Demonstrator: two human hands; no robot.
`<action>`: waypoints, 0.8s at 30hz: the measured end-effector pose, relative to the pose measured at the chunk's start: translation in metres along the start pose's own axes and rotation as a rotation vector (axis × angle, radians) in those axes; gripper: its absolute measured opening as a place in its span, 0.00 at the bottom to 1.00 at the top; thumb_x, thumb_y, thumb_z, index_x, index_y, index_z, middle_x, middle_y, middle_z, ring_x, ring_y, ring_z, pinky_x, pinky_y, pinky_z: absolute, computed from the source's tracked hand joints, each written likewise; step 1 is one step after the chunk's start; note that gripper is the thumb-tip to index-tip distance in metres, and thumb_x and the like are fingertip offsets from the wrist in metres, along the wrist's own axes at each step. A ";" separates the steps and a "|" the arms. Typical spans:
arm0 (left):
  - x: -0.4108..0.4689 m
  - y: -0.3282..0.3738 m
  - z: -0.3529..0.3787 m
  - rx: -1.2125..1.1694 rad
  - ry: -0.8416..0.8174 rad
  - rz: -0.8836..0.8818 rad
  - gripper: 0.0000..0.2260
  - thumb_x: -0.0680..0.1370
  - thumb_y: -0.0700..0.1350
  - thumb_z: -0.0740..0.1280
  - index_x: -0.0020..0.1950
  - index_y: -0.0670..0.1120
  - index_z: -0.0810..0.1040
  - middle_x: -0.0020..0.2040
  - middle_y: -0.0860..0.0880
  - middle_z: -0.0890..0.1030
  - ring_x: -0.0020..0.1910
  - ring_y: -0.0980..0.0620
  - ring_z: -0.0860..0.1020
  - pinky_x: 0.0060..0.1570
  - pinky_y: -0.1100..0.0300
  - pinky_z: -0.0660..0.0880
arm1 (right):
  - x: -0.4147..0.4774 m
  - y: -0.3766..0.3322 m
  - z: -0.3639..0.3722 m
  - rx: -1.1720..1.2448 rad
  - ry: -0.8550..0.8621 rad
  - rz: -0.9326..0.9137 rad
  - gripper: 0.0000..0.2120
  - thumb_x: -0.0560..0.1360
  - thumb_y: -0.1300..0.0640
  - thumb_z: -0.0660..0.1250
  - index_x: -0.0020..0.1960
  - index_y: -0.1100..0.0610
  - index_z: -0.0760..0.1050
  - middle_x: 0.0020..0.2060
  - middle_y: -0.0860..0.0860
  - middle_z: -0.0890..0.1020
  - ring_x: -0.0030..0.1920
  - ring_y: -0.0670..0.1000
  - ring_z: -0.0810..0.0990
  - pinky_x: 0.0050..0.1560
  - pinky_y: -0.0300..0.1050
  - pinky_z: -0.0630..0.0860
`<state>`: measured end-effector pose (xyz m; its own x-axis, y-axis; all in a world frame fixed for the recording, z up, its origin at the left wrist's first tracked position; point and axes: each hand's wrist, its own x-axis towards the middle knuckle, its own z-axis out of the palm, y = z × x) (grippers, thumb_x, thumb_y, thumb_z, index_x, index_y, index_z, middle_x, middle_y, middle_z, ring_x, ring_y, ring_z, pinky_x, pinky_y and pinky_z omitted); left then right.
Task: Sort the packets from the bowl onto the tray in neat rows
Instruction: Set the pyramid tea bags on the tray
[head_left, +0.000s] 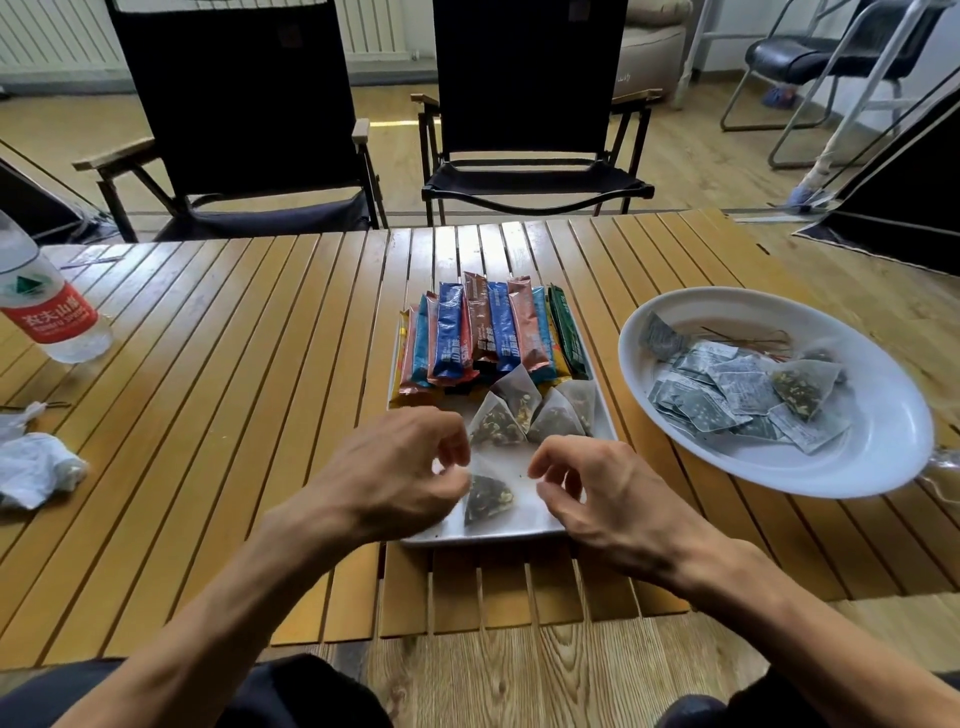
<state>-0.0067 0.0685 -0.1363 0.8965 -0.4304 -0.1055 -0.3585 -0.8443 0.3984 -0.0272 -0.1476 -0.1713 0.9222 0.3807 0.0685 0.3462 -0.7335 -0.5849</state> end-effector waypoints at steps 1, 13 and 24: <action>0.000 0.004 0.003 0.028 -0.029 0.002 0.10 0.74 0.58 0.64 0.50 0.54 0.74 0.48 0.56 0.76 0.49 0.58 0.74 0.50 0.61 0.74 | -0.001 0.000 0.001 -0.025 0.000 -0.003 0.04 0.78 0.55 0.65 0.53 0.51 0.76 0.38 0.41 0.77 0.39 0.40 0.77 0.40 0.33 0.73; 0.002 0.002 0.022 0.137 0.047 0.060 0.08 0.75 0.54 0.66 0.50 0.56 0.68 0.50 0.56 0.76 0.51 0.56 0.73 0.57 0.55 0.70 | -0.001 -0.001 0.005 -0.082 -0.043 -0.018 0.09 0.78 0.51 0.66 0.57 0.50 0.74 0.43 0.44 0.77 0.43 0.41 0.76 0.47 0.40 0.77; 0.025 -0.022 -0.013 0.129 0.348 0.004 0.05 0.76 0.44 0.67 0.50 0.48 0.75 0.54 0.44 0.80 0.49 0.50 0.75 0.46 0.56 0.77 | 0.001 0.000 0.008 -0.090 -0.037 -0.024 0.09 0.78 0.51 0.65 0.57 0.50 0.74 0.44 0.43 0.77 0.44 0.44 0.77 0.48 0.43 0.78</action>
<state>0.0268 0.0803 -0.1361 0.9221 -0.3181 0.2204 -0.3720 -0.8858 0.2776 -0.0279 -0.1426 -0.1772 0.9072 0.4176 0.0507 0.3833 -0.7710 -0.5086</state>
